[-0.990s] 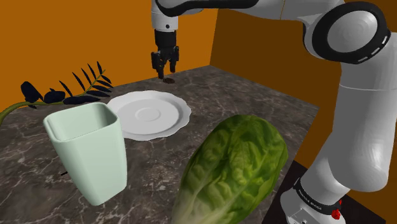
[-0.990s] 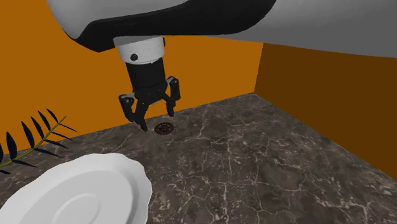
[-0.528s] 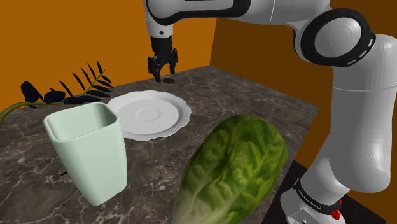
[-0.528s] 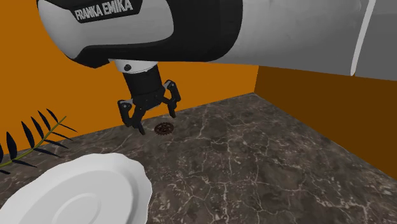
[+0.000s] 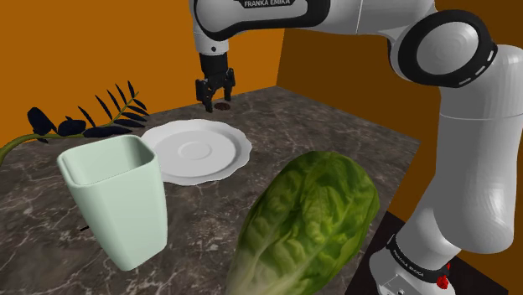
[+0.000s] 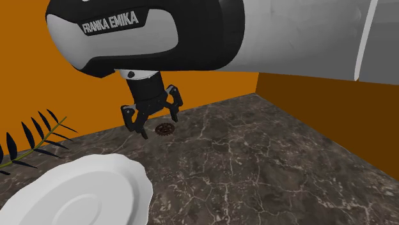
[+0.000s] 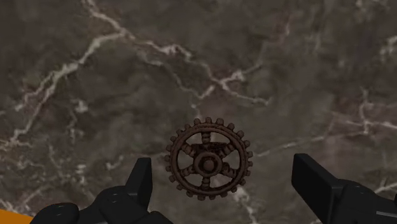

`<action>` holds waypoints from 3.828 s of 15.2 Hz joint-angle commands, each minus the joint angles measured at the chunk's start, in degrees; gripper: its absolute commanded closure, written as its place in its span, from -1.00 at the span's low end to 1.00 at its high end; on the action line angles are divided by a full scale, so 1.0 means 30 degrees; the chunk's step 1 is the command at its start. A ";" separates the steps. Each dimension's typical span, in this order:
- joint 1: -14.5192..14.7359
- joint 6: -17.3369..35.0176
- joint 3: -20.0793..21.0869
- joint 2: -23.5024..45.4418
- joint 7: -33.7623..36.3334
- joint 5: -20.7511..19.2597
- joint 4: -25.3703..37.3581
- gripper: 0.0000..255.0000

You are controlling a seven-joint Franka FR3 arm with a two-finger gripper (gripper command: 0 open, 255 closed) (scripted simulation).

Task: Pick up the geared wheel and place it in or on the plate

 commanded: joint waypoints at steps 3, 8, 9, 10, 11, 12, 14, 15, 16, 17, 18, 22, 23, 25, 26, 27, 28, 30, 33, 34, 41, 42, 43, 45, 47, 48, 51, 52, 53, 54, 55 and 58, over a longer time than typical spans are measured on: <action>0.0000 0.0000 0.0000 0.0000 0.0000 0.0000 0.0000 1.00; 0.0022 -0.0046 0.0003 0.0049 0.0012 -0.0010 0.0092 1.00; 0.0028 -0.0037 0.0004 0.0063 0.0019 -0.0014 0.0096 1.00; 0.0026 -0.0032 0.0004 0.0057 0.0019 -0.0012 0.0085 1.00; -0.0002 0.0004 0.0001 -0.0003 0.0000 0.0000 -0.0007 1.00; 0.0020 -0.0262 0.0004 0.0020 -0.0031 0.0000 0.0285 1.00; 0.0071 -0.0809 0.0009 0.0091 -0.0094 -0.0006 0.0906 1.00; 0.0099 -0.1087 0.0011 0.0135 -0.0125 -0.0012 0.1231 1.00; 0.0129 -0.1370 0.0011 0.0186 -0.0156 -0.0020 0.1568 1.00; 0.0161 -0.1658 0.0012 0.0246 -0.0188 -0.0030 0.1916 1.00; 0.0196 -0.1951 0.0012 0.0313 -0.0219 -0.0043 0.2278 1.00; 0.0363 -0.3181 0.0005 0.0673 -0.0351 -0.0118 0.3874 1.00; 0.0413 -0.3506 0.0001 0.0789 -0.0385 -0.0144 0.4318 1.00; 0.0526 -0.4185 -0.0010 0.1062 -0.0458 -0.0207 0.5274 1.00; 0.0591 -0.4541 -0.0019 0.1221 -0.0498 -0.0244 0.5791 1.00; 0.0661 -0.4910 -0.0028 0.1398 -0.0539 -0.0286 0.6340 1.00; 0.0739 -0.5295 -0.0040 0.1595 -0.0583 -0.0333 0.6926 1.00; 0.0914 -0.5146 0.0078 0.1121 -0.0205 -0.0262 0.6256 1.00; 0.1451 -0.4639 0.0446 -0.0153 0.0948 -0.0048 0.4338 1.00; 0.1647 -0.4524 0.0575 -0.0501 0.1332 0.0014 0.3830 1.00; 0.3208 -0.4184 0.1523 -0.2141 0.4077 0.0357 0.1540 1.00; 0.3453 -0.4187 0.1668 -0.2276 0.4481 0.0390 0.1362 1.00; 0.3700 -0.4200 0.1819 -0.2387 0.4889 0.0418 0.1217 1.00; 0.4218 -0.4255 0.2115 -0.2543 0.5713 0.0461 0.1023 1.00; 0.4819 -0.4359 0.2457 -0.2608 0.6648 0.0480 0.0954 1.00; 0.4772 -0.4051 0.2450 -0.2711 0.6659 0.0520 0.0548 1.00; 0.4644 -0.3157 0.2435 -0.2972 0.6696 0.0616 -0.0595 1.00; 0.4608 -0.2868 0.2429 -0.3044 0.6709 0.0641 -0.0953 1.00; 0.4575 -0.2582 0.2423 -0.3109 0.6723 0.0664 -0.1300 1.00; 0.4545 -0.2300 0.2416 -0.3168 0.6738 0.0684 -0.1638 1.00; 0.4517 -0.2021 0.2410 -0.3220 0.6754 0.0701 -0.1967 1.00; 0.4444 -0.1203 0.2392 -0.3339 0.6805 0.0736 -0.2900 1.00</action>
